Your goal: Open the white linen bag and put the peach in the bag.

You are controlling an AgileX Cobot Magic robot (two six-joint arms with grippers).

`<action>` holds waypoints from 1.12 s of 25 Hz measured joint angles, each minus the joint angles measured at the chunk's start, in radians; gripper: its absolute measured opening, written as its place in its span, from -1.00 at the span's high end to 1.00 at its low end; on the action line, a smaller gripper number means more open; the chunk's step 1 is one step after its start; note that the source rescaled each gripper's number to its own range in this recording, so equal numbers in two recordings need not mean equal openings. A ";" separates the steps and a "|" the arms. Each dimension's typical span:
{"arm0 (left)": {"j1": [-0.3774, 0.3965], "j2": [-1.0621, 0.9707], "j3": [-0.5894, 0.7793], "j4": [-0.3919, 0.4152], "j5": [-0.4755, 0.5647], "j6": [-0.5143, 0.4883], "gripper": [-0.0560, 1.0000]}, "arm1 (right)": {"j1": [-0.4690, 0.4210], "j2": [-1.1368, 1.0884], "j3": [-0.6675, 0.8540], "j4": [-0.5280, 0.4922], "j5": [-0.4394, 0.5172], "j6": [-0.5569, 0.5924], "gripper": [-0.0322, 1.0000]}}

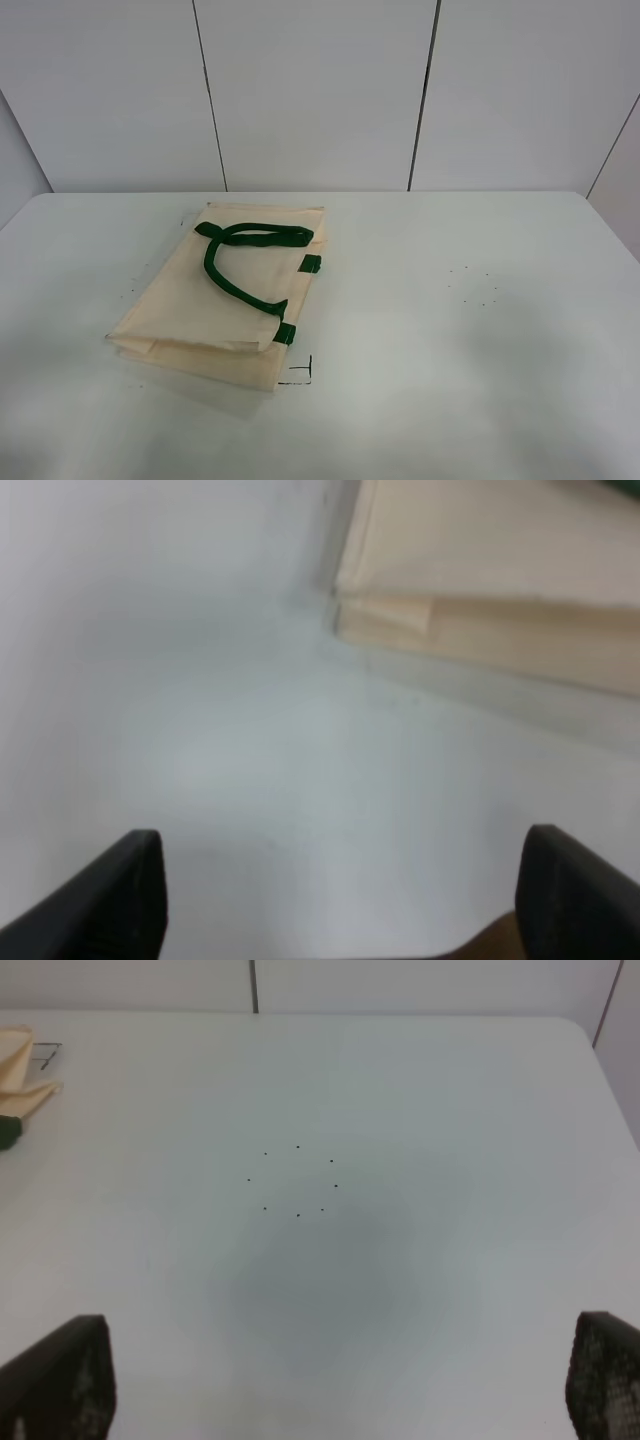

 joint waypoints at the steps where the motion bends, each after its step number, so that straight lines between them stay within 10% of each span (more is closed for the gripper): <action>1: 0.000 -0.016 0.000 0.000 -0.001 0.001 -1.00 | 0.000 0.000 0.000 0.000 0.000 0.000 -1.00; 28: 0.000 -0.170 0.006 0.010 -0.004 0.002 -1.00 | 0.000 0.000 0.000 0.000 0.000 0.001 -1.00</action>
